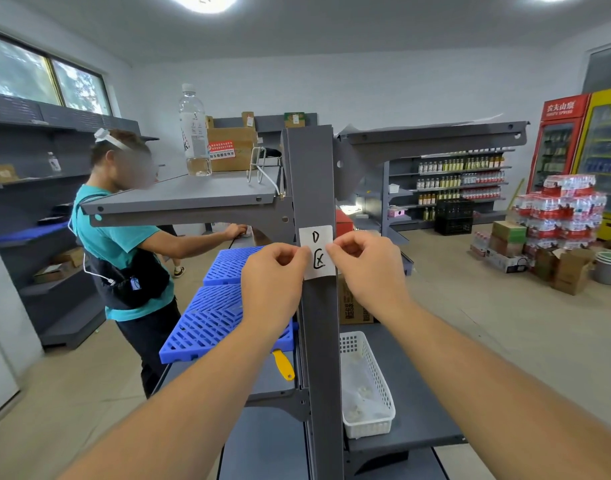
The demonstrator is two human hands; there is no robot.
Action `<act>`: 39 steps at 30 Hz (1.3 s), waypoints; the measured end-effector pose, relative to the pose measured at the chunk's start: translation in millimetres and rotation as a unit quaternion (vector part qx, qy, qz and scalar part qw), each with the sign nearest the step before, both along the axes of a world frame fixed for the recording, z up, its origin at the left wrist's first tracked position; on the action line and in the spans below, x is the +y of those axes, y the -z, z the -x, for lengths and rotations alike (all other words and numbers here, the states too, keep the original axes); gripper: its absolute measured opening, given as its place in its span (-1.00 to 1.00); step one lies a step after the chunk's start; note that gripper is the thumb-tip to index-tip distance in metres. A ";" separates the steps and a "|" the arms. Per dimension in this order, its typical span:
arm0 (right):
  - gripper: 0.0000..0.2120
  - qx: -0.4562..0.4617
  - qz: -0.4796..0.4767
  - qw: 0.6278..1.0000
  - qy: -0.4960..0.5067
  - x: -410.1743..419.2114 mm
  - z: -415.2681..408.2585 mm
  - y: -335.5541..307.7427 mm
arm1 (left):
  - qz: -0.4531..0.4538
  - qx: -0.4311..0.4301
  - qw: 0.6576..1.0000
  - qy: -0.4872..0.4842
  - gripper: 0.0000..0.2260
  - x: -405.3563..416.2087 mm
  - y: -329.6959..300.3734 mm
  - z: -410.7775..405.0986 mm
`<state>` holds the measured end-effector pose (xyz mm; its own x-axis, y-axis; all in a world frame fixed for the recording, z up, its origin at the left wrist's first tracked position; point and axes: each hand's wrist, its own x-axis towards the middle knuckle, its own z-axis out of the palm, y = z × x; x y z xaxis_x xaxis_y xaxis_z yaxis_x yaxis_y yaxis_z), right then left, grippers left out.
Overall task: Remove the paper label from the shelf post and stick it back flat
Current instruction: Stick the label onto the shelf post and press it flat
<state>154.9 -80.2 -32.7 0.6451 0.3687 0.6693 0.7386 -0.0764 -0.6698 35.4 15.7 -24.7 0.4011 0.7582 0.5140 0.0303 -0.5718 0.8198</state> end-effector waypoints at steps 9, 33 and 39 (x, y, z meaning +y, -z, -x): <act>-0.87 0.018 0.008 1.000 0.015 1.6 4.7 -6.1 | -0.013 0.030 0.999 -0.017 -0.83 1.9 -8.1 -1.9; -0.68 0.039 0.027 0.999 0.002 2.9 -2.5 -20.5 | -0.118 0.088 0.987 -0.065 -0.57 14.0 -22.3 -5.7; -0.72 0.046 0.043 0.998 -0.018 -0.6 -6.6 -5.8 | -0.155 0.112 0.980 -0.061 -0.64 17.9 -5.8 0.6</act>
